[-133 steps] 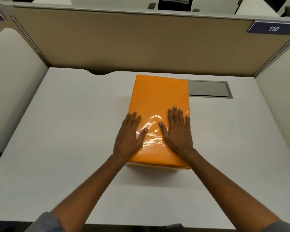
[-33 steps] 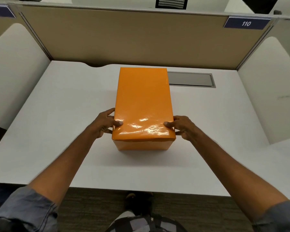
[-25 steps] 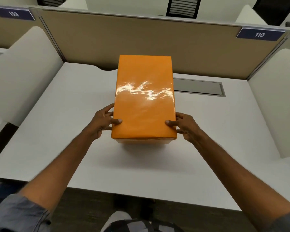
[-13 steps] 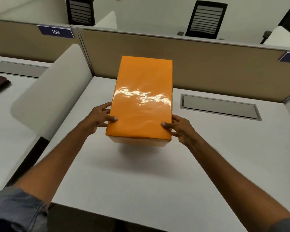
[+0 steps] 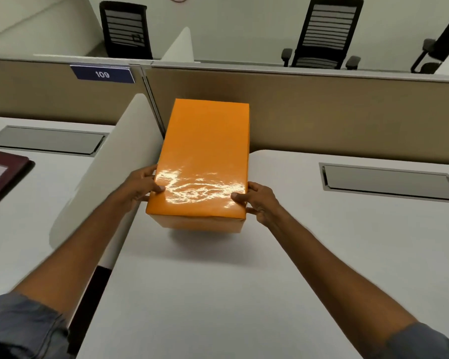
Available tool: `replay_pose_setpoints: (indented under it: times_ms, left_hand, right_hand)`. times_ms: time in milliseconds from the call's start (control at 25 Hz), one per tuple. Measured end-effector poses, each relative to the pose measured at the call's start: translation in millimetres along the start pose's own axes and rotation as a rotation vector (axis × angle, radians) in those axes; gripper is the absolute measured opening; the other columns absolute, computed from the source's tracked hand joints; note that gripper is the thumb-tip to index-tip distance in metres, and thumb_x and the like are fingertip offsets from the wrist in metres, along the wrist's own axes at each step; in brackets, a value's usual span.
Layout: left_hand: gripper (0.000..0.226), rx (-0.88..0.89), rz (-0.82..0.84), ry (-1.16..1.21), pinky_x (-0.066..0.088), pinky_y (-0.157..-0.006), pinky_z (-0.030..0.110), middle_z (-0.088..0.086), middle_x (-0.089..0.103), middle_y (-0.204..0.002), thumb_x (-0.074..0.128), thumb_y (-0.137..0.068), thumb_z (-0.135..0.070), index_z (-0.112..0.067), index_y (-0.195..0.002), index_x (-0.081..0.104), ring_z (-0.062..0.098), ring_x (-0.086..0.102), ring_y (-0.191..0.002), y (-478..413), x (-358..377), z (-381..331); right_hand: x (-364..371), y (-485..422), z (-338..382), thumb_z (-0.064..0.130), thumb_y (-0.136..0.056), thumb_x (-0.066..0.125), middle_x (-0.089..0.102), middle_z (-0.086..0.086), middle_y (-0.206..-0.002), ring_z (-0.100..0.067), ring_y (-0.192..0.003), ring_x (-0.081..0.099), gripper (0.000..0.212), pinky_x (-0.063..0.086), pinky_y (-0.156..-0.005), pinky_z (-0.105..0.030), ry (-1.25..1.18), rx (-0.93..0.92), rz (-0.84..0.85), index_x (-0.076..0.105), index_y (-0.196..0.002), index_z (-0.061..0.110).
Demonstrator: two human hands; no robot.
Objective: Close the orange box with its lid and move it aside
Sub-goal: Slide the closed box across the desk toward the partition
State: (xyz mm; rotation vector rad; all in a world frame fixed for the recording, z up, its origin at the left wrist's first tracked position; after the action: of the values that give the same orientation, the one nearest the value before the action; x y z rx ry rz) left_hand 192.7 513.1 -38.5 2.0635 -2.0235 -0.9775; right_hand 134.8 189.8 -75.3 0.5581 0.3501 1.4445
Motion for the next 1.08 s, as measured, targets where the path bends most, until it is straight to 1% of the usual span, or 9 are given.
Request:
replay_pose_setpoints:
  times_ms: [120, 280, 440, 560, 680, 800, 880, 960, 1080]
  left_hand:
    - [0.076, 0.006, -0.053, -0.021, 0.047, -0.074, 0.036, 0.008, 0.06, -0.141, 0.068, -0.087, 0.005, -0.031, -0.15, 0.044, 0.029, 0.055, -0.108, -29, -27, 1]
    - [0.063, 0.057, -0.12, -0.066, 0.045, -0.086, 0.041, 0.012, 0.058, -0.141, 0.055, -0.091, 0.006, -0.023, -0.147, 0.047, 0.032, 0.055, -0.11, -52, -37, 9]
    - [0.061, 0.187, -0.282, -0.252, 0.044, -0.098, 0.04, 0.018, 0.046, -0.153, 0.046, -0.096, 0.002, -0.014, -0.154, 0.037, 0.037, 0.055, -0.122, -55, -46, 16]
    - [0.055, 0.394, -0.335, -0.382, 0.024, -0.123, 0.047, 0.023, 0.029, -0.163, 0.047, -0.101, -0.004, -0.004, -0.154, 0.034, 0.038, 0.028, -0.152, -47, -28, 6]
    - [0.049, 0.534, -0.291, -0.575, 0.009, -0.126, 0.054, 0.013, 0.031, -0.164, 0.044, -0.106, -0.022, -0.008, -0.152, 0.04, 0.029, 0.017, -0.157, -43, 7, 0]
    - [0.051, 0.571, -0.376, -0.822, 0.01, -0.124, 0.06, 0.009, 0.031, -0.165, 0.032, -0.107, -0.034, -0.015, -0.154, 0.039, 0.023, 0.019, -0.157, -41, 22, 4]
    - [0.054, 0.565, -0.42, -0.882, 0.013, -0.123, 0.062, 0.008, 0.032, -0.165, 0.026, -0.106, -0.036, -0.015, -0.154, 0.038, 0.023, 0.022, -0.156, -40, 23, 7]
    - [0.057, 0.551, -0.437, -0.909, 0.014, -0.123, 0.062, 0.007, 0.031, -0.165, 0.021, -0.106, -0.038, -0.015, -0.156, 0.035, 0.023, 0.021, -0.156, -42, 24, 9]
    - [0.059, 0.51, -0.433, -0.932, 0.011, -0.124, 0.062, 0.005, 0.024, -0.168, 0.016, -0.105, -0.04, -0.019, -0.158, 0.028, 0.023, 0.014, -0.158, -48, 25, 13]
  right_hand:
    - [32, -28, 6, 0.002, -0.081, 0.082, 0.073, -0.004, -0.112, -0.017, -0.087, 0.069, 0.049, 0.055, -0.06, -0.029, 0.02, 0.01, -0.004, 0.067, -0.126, 0.011]
    - [60, -57, 10, 0.003, -0.081, 0.082, 0.073, -0.001, -0.105, -0.013, -0.082, 0.069, 0.037, 0.054, -0.055, -0.024, 0.045, 0.019, 0.005, 0.068, -0.113, 0.016]
    - [82, -74, 5, 0.004, -0.082, 0.081, 0.068, -0.004, -0.111, -0.021, -0.091, 0.066, 0.043, 0.055, -0.064, -0.03, 0.043, 0.048, 0.024, 0.064, -0.12, 0.013]
    - [97, -80, -4, 0.004, -0.083, 0.08, 0.068, -0.007, -0.119, -0.021, -0.092, 0.066, 0.039, 0.056, -0.066, -0.032, 0.02, 0.059, 0.039, 0.062, -0.115, 0.016]
    - [112, -80, -5, 0.011, -0.088, 0.077, 0.065, -0.011, -0.134, -0.029, -0.112, 0.067, 0.048, 0.06, -0.084, -0.041, 0.024, -0.009, 0.039, 0.058, -0.131, 0.012]
    - [128, -72, 10, 0.02, -0.098, 0.063, 0.03, -0.015, -0.165, -0.037, -0.15, 0.033, 0.073, 0.037, -0.119, -0.054, 0.404, -0.245, -0.038, 0.024, -0.159, 0.012]
    - [150, -59, 26, 0.019, -0.104, 0.047, -0.005, -0.014, -0.172, -0.035, -0.159, 0.001, 0.075, 0.013, -0.126, -0.054, 0.864, -0.487, -0.162, 0.002, -0.163, 0.011]
    - [179, -53, 27, 0.023, -0.108, 0.033, -0.009, -0.015, -0.172, -0.033, -0.159, -0.008, 0.064, 0.004, -0.128, -0.054, 1.167, -0.656, -0.188, 0.003, -0.163, 0.01]
    - [198, -65, 11, 0.036, -0.109, 0.018, 0.003, -0.014, -0.172, -0.028, -0.16, -0.003, 0.061, 0.002, -0.129, -0.052, 1.345, -0.671, -0.155, 0.01, -0.162, 0.007]
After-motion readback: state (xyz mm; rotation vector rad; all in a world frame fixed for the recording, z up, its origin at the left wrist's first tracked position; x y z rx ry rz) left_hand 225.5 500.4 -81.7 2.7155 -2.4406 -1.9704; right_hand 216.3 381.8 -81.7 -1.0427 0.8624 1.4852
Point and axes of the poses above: each hand's wrist, its own y-axis away from the middle knuckle, its own x-axis out of the palm, z = x × y, the point moved 10 cm from there along -y, towards the middle knuckle
